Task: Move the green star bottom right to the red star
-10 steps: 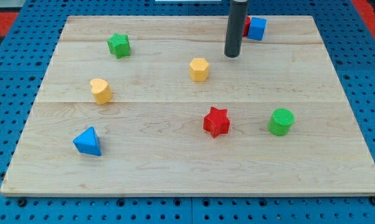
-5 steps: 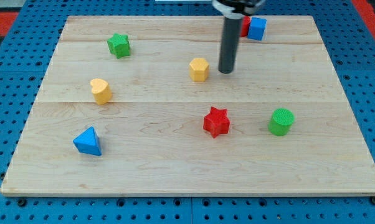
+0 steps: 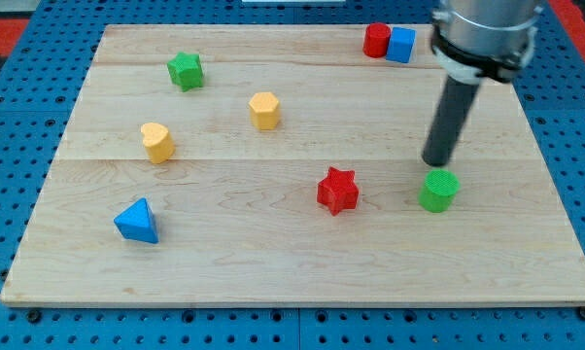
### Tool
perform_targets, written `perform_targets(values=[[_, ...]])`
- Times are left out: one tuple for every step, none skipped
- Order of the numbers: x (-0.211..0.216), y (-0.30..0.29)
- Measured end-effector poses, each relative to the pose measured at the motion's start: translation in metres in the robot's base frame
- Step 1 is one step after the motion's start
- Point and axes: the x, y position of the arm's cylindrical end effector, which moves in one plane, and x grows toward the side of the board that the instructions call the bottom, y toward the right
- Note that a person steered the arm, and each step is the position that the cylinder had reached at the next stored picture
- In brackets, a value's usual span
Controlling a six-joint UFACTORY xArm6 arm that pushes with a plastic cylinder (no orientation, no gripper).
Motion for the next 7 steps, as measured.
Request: perform_targets(values=[[0.04, -0.03], [0.043, 0.033], [0.06, 0.016], [0.061, -0.066], [0.099, -0.035], [0.117, -0.069], [0.063, -0.087]])
